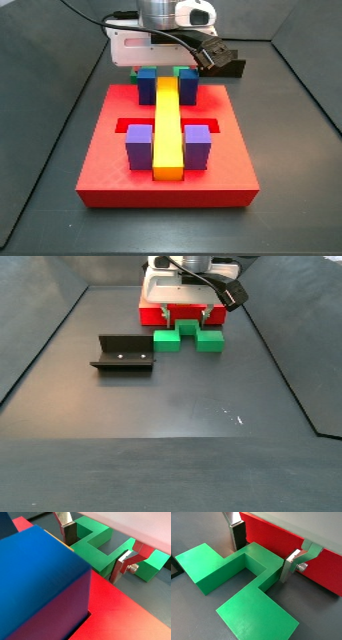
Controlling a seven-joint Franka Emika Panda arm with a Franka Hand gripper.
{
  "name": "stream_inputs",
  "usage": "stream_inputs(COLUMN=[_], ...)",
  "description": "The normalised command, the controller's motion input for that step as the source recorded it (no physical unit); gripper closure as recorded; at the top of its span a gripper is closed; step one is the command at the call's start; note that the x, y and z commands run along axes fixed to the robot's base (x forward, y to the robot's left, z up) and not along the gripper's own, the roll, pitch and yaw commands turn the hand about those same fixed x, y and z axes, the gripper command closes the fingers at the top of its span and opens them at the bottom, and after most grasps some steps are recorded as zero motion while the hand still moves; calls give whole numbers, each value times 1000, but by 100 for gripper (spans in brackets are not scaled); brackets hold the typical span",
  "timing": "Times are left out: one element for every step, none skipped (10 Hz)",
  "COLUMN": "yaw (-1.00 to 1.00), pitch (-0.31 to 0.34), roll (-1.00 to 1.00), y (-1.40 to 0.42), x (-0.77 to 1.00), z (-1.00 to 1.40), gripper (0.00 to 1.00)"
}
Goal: Pick up the green object. Move up. Place the green object on the fixture. Regrasp the green object. Move to above the board. Insert the green object.
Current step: Pick up the green object.
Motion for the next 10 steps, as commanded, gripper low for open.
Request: stream_inputs(yaw=[0,0,0,0,0,0,0,0,0,0], pitch=[0,-9,0,0,0,0,0,0,0,0], roll=[7,1,0,0,0,0,0,0,0,0], y=[0,0,0,0,0,0,0,0,0,0], x=[0,-6,0,0,0,0,0,0,0,0], z=[-97,-117,0,0,0,0,0,0,0,0], gripper=[0,0,0,100,100,100,100,100,100,100])
